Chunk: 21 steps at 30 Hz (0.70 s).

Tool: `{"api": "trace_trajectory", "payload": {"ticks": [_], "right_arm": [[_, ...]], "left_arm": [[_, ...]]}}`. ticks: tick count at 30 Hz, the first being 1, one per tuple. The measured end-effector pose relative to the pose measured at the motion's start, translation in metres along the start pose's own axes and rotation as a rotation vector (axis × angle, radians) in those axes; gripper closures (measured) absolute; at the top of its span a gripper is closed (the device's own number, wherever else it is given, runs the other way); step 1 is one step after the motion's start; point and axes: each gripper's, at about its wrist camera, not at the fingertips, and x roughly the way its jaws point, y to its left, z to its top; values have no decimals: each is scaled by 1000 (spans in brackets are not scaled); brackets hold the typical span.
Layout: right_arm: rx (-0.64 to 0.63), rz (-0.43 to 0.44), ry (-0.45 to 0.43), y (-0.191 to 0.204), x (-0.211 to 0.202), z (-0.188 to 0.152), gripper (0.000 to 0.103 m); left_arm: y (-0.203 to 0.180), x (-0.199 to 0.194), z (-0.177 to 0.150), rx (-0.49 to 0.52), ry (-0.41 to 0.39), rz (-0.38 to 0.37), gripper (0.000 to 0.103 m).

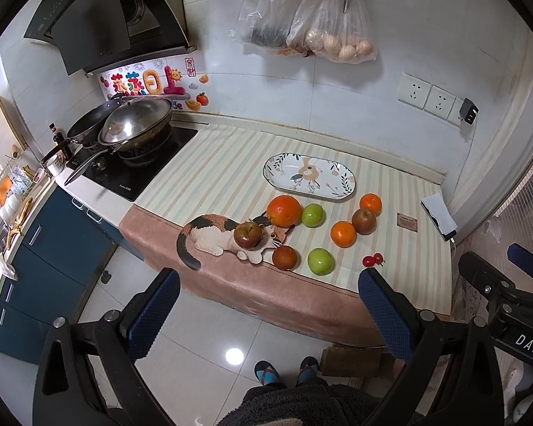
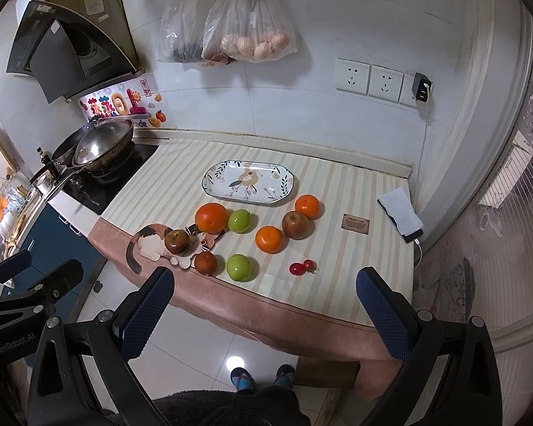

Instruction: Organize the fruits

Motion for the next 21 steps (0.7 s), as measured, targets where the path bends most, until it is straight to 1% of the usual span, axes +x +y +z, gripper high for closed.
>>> {"api": "trace_trajectory", "payload": {"ticks": [5,9,13,16,21], "right_arm": [[12,-1,-3,2,4,6,0],[54,14,15,0,22,12,0],[95,17,50,4,57,13,0],[125,26,90,6,88,13,0],[182,27,165,1,150,12,0]], "left_arm": [[1,2,0,-6,-1,3,0],[8,17,11,-24,-9,37,0],[20,56,27,-13,12,101,0],[38,93,39,8,54,121,0],[44,150,53,66,114,145,0]]}}
